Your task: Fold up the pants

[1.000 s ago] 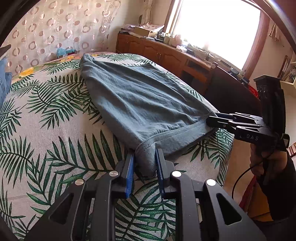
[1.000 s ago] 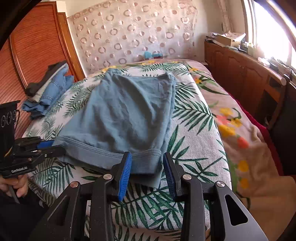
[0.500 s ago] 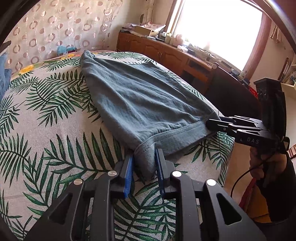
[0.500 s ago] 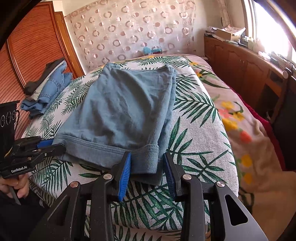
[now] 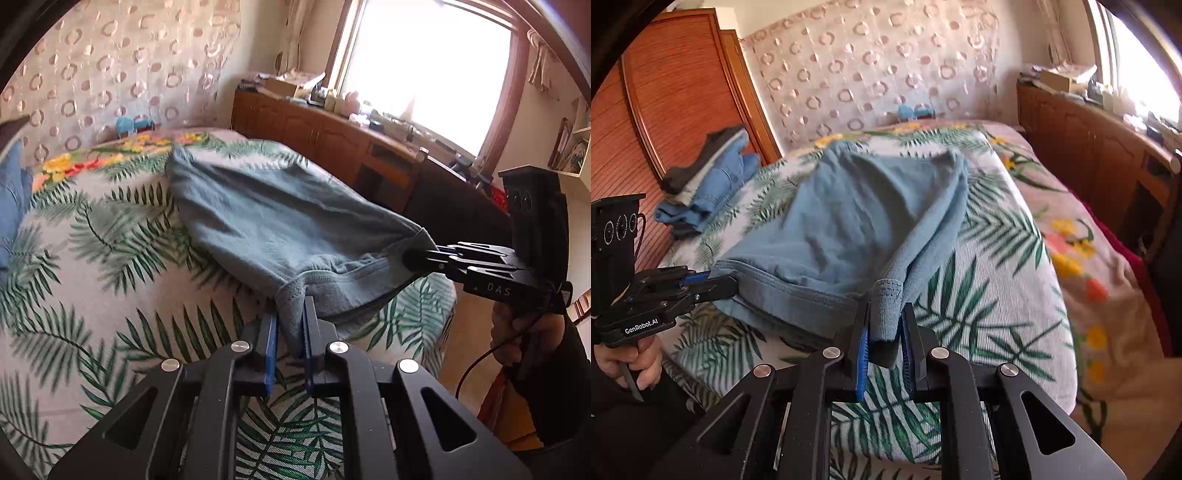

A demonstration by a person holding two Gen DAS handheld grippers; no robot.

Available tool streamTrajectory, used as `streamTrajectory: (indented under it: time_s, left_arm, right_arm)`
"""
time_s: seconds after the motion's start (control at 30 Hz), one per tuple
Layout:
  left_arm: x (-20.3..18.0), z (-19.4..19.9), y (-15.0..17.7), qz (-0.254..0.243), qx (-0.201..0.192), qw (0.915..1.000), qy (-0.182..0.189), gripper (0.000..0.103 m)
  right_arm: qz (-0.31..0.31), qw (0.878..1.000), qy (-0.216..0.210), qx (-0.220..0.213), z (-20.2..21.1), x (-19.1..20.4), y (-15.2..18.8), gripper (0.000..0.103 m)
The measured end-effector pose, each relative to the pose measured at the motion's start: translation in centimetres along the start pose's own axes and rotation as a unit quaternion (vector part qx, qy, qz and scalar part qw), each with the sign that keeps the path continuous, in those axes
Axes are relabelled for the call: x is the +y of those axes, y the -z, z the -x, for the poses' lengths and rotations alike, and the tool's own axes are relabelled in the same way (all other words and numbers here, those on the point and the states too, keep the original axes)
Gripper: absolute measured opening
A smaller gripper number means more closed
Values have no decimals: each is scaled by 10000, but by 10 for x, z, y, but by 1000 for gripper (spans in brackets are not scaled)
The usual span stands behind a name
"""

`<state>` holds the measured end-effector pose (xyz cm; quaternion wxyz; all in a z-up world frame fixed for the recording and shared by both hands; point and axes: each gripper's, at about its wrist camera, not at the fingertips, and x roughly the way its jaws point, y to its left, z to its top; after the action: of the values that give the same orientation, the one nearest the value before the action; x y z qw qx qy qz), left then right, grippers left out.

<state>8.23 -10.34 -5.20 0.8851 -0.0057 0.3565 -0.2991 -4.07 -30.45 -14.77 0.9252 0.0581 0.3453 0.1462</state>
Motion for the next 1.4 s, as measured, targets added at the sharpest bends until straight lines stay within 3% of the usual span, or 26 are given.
streamTrajectory:
  time_s: [0.4, 0.63, 0.87, 1.07, 1.4]
  left_arm:
    - [3, 81, -71, -284, -995, 9944, -220, 12]
    - [1, 125, -112, -625, -1510, 9851, -535, 12]
    - [15, 150, -122, -623, -1780, 9796, -696, 12]
    - [40, 132, -113, -481, -1630, 9820, -830, 12]
    - [102, 44, -76, 50, -777, 9931, -882, 12]
  right_arm:
    - [669, 9923, -163, -1029, 60, 42, -60, 15]
    - [1093, 9819, -180, -1537, 92, 71, -93, 15]
    - [1206, 9739, -393, -1880, 109, 88, -105, 15]
    - [1270, 9732, -509, -1846, 95, 75, -99, 15]
    - [1193, 9868, -593, -922, 0, 52, -112, 15]
